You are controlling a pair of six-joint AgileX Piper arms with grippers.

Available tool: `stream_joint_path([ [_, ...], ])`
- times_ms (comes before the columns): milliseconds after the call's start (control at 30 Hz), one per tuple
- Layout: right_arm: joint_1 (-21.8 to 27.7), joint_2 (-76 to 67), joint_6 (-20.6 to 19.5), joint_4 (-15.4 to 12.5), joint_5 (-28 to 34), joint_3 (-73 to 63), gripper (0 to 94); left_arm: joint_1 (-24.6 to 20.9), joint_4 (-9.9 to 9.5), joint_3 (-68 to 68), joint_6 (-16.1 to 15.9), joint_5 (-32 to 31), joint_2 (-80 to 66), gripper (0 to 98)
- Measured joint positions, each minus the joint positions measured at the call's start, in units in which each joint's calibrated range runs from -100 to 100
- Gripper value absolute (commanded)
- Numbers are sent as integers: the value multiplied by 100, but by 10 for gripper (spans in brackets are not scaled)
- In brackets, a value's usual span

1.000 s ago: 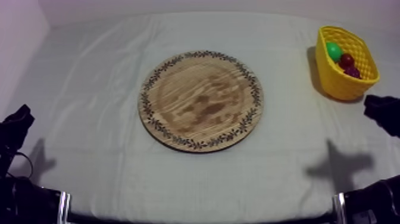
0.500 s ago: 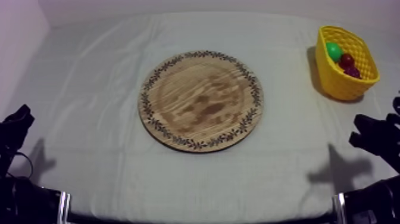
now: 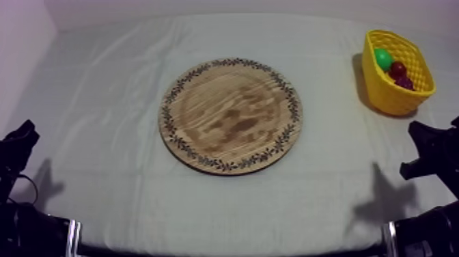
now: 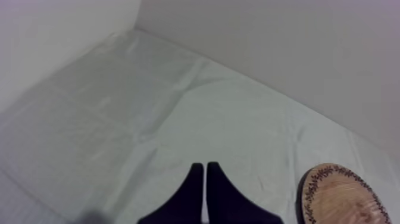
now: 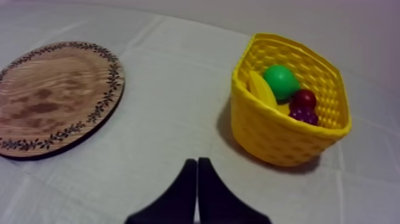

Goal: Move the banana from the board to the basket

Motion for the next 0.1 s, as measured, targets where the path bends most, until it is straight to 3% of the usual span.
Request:
stream_joint_path([
  [100,-128,-99,0,0,7,0,3,0,0,0,0,0,0,1],
])
